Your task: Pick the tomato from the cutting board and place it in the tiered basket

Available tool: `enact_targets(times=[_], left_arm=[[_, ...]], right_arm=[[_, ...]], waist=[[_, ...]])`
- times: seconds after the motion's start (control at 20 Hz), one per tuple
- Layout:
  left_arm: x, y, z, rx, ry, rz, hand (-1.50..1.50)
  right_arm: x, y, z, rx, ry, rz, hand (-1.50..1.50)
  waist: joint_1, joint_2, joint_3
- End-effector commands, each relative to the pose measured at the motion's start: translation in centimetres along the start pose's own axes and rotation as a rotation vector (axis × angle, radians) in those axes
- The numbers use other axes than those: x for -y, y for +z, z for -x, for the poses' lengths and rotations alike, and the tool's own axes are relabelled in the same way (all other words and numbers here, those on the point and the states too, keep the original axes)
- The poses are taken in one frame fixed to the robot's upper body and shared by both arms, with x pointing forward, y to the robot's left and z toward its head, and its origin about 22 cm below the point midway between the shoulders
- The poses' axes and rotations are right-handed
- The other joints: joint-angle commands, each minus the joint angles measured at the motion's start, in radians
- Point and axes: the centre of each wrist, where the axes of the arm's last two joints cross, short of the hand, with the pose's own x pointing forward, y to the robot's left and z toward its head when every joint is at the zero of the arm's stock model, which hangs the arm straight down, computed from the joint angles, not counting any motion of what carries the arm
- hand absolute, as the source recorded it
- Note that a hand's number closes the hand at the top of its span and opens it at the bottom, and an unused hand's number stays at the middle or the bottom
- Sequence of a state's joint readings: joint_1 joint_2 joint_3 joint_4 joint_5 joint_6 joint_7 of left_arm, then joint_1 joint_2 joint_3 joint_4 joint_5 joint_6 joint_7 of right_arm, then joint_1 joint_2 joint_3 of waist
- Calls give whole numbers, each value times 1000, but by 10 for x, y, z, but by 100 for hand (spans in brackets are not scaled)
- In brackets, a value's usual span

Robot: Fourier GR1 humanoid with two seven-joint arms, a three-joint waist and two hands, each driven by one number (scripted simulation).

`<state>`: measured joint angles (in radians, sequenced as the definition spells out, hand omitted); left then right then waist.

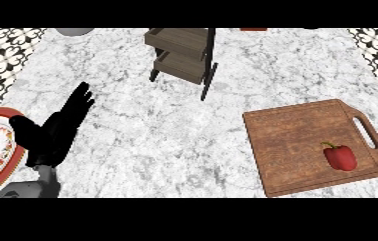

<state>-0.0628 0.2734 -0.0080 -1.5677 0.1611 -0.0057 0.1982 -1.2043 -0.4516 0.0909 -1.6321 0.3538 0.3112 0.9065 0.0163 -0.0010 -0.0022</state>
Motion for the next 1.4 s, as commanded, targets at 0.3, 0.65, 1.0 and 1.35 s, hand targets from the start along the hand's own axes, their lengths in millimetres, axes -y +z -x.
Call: enact_targets(times=[0.3,0.65,1.0,1.35], left_arm=[[2,1,-1,-11,6,19,0],[-1,-18,-7,-7,17,10,0],[8,6,-14,2,19,7,0],[-9,2,5,-17,3,10,0]], right_arm=[[-53,-59,-71,-58,-12,-29,150],[-84,-67,-92,-111,-25,-87,150],[-113,-89,-61,-111,-8,-88,150],[-147,-101,-49,-135,54,-25,150]], waist=[[15,5,0],[-5,3,1],[5,2,2],[10,7,1]])
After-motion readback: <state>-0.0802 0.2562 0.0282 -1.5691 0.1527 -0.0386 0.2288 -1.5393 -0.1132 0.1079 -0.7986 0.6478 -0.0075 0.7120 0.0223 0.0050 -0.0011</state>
